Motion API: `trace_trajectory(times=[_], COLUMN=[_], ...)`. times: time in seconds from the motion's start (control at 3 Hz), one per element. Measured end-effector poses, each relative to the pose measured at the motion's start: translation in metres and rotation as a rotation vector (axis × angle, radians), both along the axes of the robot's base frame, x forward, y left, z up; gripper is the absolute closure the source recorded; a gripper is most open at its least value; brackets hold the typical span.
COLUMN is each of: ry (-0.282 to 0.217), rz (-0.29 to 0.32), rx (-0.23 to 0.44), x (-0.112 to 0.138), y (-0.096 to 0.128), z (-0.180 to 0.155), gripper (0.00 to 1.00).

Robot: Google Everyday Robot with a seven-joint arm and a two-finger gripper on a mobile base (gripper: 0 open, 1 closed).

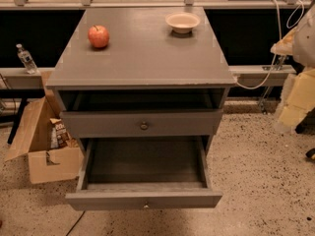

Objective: Close middle drawer

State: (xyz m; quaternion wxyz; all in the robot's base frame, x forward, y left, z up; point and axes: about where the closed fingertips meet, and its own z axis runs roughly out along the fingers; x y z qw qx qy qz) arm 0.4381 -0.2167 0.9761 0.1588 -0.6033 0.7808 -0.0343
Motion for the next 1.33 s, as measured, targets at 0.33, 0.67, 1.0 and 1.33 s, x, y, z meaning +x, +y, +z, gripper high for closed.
trace_trajectory(times=[0.33, 0.67, 1.0, 1.33], ry=[0.0, -0.011, 0.002, 0.051], rz=[0.0, 0.014, 0.058, 0.111], rx=[0.0, 0.018, 0.069, 0.159], x=[0.0, 0.001, 0.001, -0.004], y=[0.0, 0.008, 0.026, 0.051], z=[0.0, -0.018, -0.061, -0.118], gripper=[0.0, 0.0, 0.0, 0.0])
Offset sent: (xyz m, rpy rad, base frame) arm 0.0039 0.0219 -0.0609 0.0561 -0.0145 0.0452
